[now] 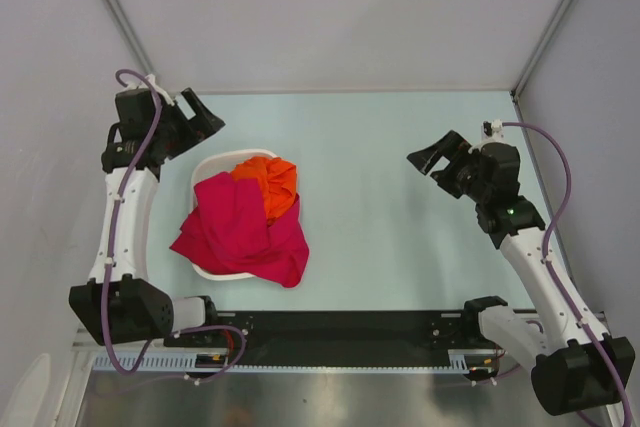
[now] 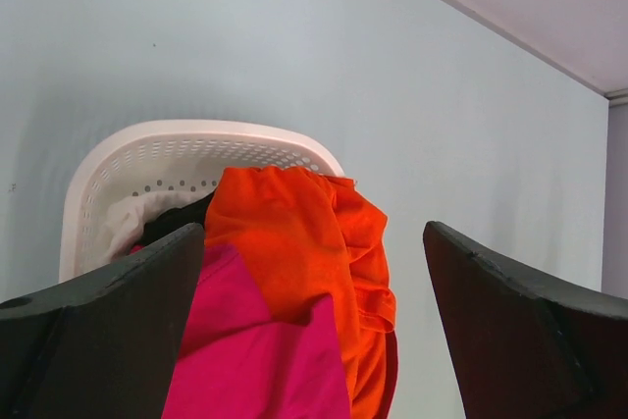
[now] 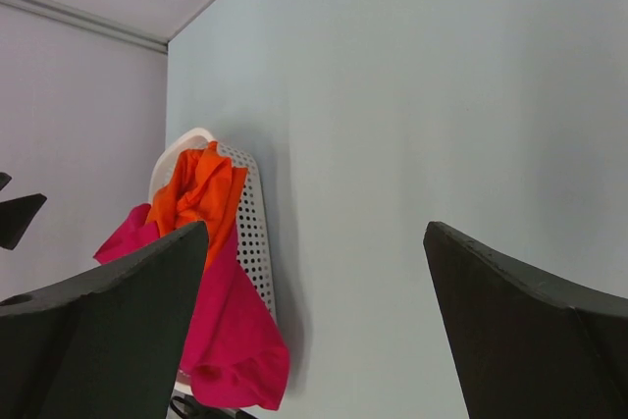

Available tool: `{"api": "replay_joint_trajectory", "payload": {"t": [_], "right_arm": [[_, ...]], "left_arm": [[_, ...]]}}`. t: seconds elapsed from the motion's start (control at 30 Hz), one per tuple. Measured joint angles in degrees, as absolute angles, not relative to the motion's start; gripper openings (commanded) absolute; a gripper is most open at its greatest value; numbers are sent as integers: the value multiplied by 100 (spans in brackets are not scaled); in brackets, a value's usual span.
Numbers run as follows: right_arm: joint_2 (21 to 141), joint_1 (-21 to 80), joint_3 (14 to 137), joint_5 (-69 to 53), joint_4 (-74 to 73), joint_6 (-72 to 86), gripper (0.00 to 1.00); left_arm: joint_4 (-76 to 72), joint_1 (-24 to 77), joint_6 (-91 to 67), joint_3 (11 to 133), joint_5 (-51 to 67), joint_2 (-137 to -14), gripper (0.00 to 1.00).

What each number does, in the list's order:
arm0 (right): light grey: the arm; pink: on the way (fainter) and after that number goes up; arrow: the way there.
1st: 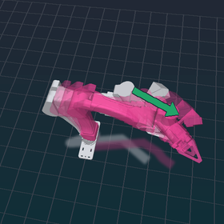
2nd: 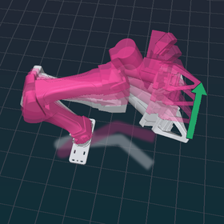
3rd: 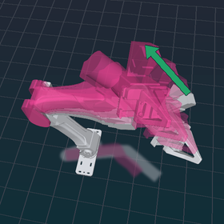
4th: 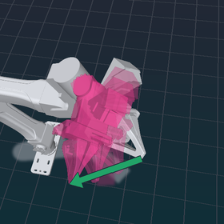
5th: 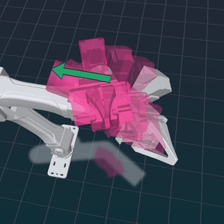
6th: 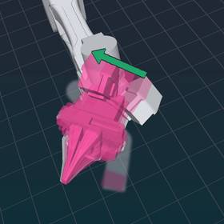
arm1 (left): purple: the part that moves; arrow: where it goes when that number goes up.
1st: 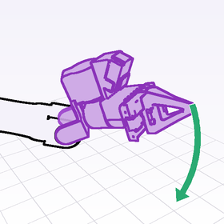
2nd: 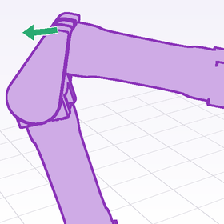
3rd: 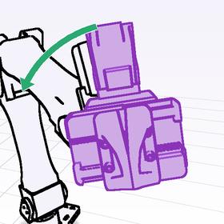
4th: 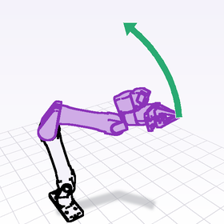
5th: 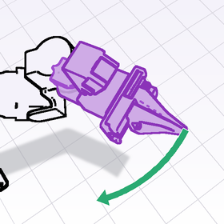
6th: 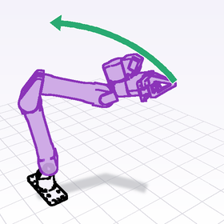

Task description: Fold and stack the t-shirts

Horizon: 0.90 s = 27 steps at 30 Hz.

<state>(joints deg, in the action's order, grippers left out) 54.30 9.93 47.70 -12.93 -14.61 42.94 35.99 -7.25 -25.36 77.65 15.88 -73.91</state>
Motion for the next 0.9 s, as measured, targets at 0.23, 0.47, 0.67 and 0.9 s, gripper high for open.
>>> {"api": "replay_joint_trajectory", "payload": {"t": [0.23, 0.47, 0.67, 0.9], "right_arm": [[5253, 993, 4764, -1291, -1468, 4276, 100], [4984, 993, 4403, -1337, -1496, 4292, 100], [4991, 993, 4484, -1288, -1885, 4233, 100], [5002, 993, 4622, -1238, -1820, 4298, 100]], "left_arm": [[3551, -718, -2543, 7561, 1656, -7303, 100], [3529, -78, -2368, 6781, 1428, -6180, 100], [3920, -305, -1892, 8670, 926, -7081, 99], [3870, -318, -1887, 8189, 1066, -7142, 100]]}}
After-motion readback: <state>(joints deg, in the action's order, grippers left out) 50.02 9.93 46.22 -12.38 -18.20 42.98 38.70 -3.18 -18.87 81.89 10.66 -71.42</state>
